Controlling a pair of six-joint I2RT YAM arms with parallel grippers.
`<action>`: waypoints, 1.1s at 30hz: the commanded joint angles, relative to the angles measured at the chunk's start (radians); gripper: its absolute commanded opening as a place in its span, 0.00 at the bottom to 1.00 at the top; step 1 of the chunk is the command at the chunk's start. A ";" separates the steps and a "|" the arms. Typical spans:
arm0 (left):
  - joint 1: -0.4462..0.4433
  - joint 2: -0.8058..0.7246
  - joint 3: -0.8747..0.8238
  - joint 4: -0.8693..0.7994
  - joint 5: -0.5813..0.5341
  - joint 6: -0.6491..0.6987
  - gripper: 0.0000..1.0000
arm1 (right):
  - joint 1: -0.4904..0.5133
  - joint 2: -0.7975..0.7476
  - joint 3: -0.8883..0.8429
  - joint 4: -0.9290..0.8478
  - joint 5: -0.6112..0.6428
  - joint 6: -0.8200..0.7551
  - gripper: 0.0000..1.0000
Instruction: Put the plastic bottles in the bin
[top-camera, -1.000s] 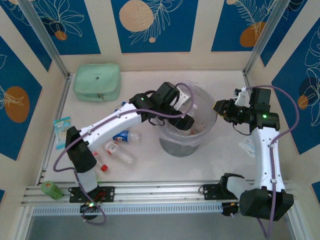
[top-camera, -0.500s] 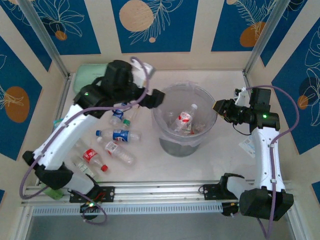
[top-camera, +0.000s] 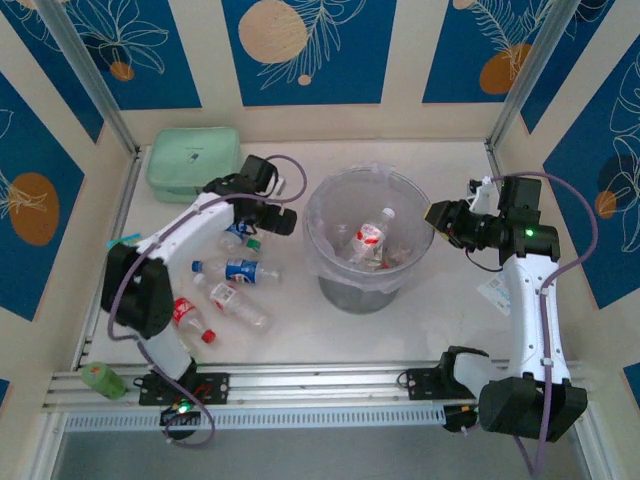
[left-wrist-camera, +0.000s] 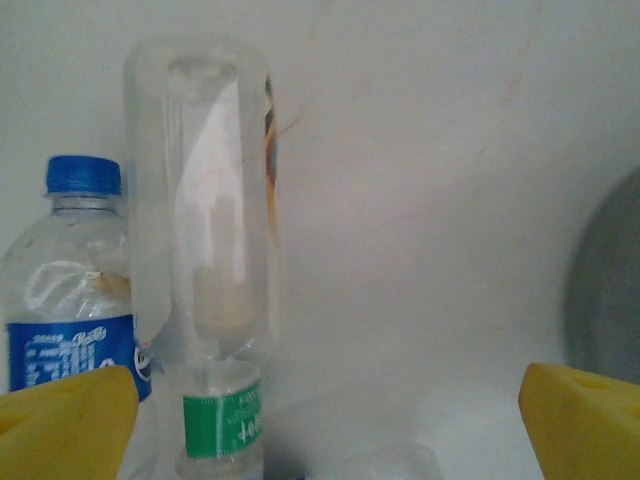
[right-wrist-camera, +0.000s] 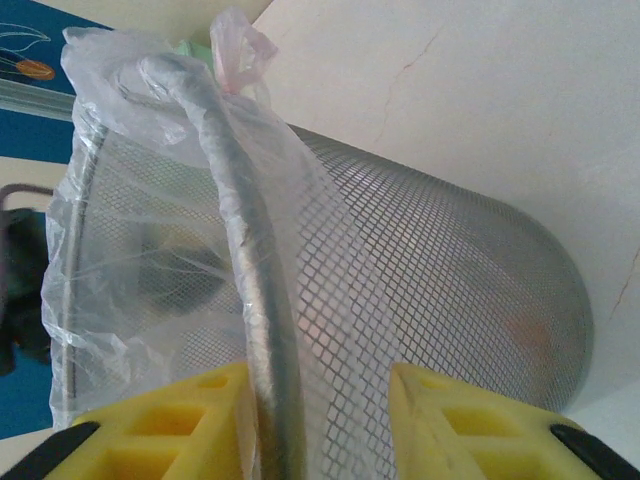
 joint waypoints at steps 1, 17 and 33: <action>0.027 0.039 0.016 0.072 -0.055 0.008 1.00 | -0.001 -0.023 0.011 -0.031 -0.018 -0.011 0.40; 0.078 0.197 0.014 0.127 -0.019 0.015 0.86 | 0.003 -0.020 0.008 -0.037 -0.004 -0.017 0.40; 0.077 0.187 0.035 0.124 -0.011 0.008 0.62 | 0.003 -0.023 0.014 -0.036 -0.004 -0.011 0.41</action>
